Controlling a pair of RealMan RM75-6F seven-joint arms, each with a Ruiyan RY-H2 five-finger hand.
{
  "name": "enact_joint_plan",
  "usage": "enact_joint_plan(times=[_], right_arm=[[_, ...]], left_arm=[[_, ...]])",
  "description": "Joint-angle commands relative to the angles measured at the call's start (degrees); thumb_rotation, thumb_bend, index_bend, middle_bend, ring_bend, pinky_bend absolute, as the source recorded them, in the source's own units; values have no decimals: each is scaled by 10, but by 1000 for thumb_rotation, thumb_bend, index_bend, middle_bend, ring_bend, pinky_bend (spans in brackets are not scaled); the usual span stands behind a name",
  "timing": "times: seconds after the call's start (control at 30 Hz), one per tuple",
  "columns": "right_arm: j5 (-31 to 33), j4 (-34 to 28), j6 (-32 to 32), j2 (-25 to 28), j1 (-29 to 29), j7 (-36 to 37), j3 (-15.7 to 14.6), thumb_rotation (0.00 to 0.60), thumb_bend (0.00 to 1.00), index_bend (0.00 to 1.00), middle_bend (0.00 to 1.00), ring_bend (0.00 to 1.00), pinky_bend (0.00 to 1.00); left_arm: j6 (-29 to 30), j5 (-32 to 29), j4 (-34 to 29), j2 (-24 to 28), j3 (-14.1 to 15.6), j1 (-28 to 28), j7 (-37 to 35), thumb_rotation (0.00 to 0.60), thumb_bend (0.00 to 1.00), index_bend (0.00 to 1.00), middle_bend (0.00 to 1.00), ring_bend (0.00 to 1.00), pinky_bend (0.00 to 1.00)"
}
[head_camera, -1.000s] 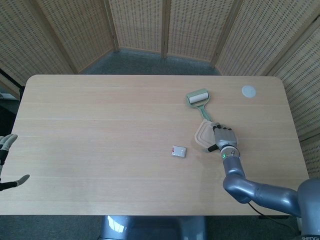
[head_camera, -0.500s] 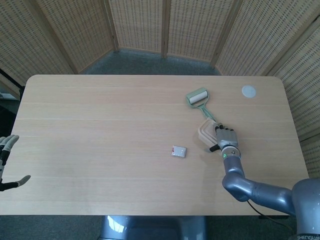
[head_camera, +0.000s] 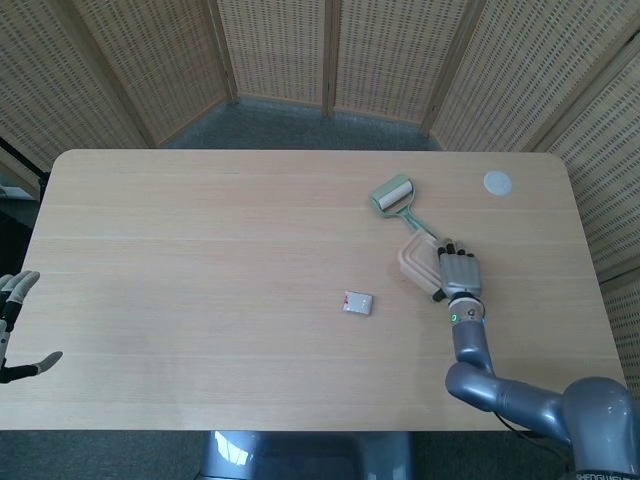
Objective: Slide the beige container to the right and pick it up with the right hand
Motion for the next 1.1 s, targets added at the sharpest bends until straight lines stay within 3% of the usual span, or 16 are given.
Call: enact_joint_plan(times=[0.03, 0.27, 0.67, 1.1], right_arm=[[-29, 19, 9, -15, -18, 18, 8, 600, 0, 407, 327, 326, 599], [-73, 0, 33, -5, -38, 25, 22, 600, 0, 463, 381, 377, 642], [-147, -134, 110, 75, -85, 38, 47, 600, 0, 469, 380, 376, 641], [-229, -384, 213, 223, -112, 14, 109, 600, 0, 451, 369, 376, 642]], left_arm=[[0, 0, 0, 0, 0, 0, 1, 600, 0, 0, 0, 0, 0], [0, 1, -1, -1, 1, 0, 2, 600, 0, 0, 0, 0, 0], [7, 9, -5, 6, 1, 2, -10, 600, 0, 0, 0, 0, 0], [4, 16, -8, 7, 3, 0, -12, 600, 0, 0, 0, 0, 0]])
